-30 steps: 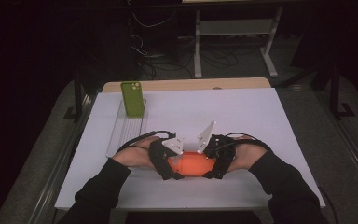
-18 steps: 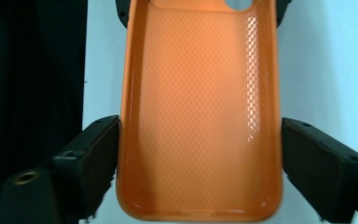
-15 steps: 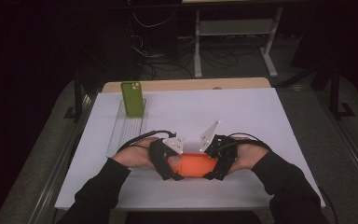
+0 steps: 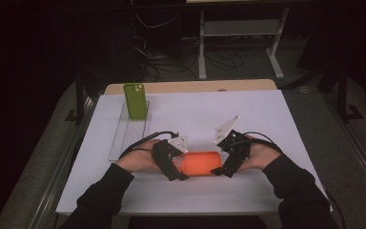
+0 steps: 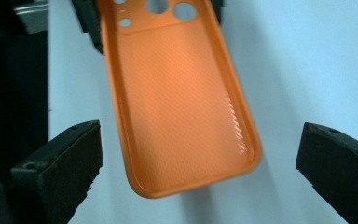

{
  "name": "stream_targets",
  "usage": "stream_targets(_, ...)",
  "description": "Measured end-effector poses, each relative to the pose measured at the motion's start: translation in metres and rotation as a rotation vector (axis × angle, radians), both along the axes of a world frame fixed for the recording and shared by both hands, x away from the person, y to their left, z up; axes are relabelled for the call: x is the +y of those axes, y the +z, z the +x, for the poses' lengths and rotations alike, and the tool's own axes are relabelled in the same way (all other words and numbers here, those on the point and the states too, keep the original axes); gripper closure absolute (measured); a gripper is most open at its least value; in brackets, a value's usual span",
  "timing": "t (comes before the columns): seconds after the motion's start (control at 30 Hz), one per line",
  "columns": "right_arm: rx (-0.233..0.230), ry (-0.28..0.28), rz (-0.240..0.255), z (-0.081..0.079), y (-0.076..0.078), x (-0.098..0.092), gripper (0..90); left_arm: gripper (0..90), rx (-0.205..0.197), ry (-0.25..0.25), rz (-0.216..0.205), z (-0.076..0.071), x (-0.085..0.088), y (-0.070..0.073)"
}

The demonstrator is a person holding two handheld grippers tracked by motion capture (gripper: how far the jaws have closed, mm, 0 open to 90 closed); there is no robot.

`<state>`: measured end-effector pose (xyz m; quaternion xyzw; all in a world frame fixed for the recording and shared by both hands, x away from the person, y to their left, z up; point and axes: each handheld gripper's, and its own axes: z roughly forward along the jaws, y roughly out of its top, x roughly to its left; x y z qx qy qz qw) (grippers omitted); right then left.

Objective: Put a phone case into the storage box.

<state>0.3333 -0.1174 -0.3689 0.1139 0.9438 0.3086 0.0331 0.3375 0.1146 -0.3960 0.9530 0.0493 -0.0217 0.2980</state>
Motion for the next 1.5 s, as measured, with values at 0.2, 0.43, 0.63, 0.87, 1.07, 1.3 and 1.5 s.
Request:
stream_targets(0.2, -0.021, -0.082, 0.042, 0.002, -0.002, -0.012, 0.0, 15.7, -0.003, 0.086, 0.027, 0.002, -0.002, -0.002)
stream_targets(0.43, 0.019, -0.309, 0.116, 0.000, -0.009, -0.030, 0.0, 15.7, -0.011, 0.220, 0.034, 0.004, -0.005, -0.004)
stream_targets(0.63, 0.024, -0.419, 0.180, -0.006, -0.018, -0.042, 0.0, 15.7, -0.027, 0.295, 0.028, 0.008, -0.003, -0.001)
stream_targets(0.87, 0.006, -0.565, 0.266, -0.019, -0.029, -0.050, 0.0, 15.7, -0.030, 0.380, 0.020, 0.010, -0.003, 0.000)
stream_targets(1.07, -0.014, -0.643, 0.289, -0.026, -0.037, -0.053, 0.0, 15.6, -0.016, 0.427, -0.002, 0.011, -0.001, 0.002)
stream_targets(1.3, -0.032, -0.671, 0.293, -0.031, -0.045, -0.052, 0.0, 15.6, -0.006, 0.427, -0.013, 0.012, 0.000, 0.002)
stream_targets(1.5, -0.075, -0.672, 0.284, -0.030, -0.046, -0.049, 0.0, 15.6, -0.002, 0.420, -0.011, 0.012, 0.000, 0.002)
